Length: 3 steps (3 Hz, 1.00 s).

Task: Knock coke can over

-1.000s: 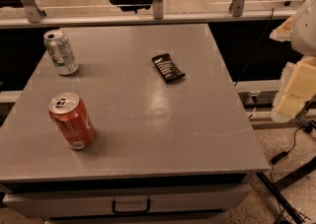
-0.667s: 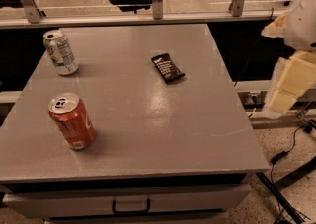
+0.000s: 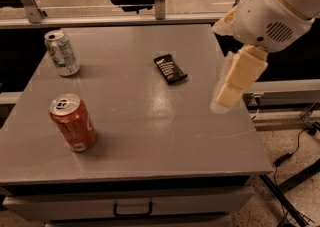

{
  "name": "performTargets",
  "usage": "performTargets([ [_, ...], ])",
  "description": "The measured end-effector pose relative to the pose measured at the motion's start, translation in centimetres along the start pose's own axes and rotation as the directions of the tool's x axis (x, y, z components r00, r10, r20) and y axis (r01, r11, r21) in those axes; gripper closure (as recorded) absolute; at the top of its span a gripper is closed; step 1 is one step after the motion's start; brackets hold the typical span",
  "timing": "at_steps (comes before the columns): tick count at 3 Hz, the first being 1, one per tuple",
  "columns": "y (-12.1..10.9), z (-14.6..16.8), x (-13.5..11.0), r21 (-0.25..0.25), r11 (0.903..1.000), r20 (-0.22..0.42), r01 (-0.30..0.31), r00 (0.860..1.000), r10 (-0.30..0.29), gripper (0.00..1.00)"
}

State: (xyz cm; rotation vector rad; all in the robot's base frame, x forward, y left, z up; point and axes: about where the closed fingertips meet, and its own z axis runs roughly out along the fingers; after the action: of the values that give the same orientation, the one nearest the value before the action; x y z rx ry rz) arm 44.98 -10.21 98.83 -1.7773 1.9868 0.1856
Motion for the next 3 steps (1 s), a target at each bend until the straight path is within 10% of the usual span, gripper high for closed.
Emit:
performTargets([
  [3, 4.1, 13.0, -12.9, -0.056, 0.9961, 0.247, 0.068, 0.968, -0.052, 0.00],
])
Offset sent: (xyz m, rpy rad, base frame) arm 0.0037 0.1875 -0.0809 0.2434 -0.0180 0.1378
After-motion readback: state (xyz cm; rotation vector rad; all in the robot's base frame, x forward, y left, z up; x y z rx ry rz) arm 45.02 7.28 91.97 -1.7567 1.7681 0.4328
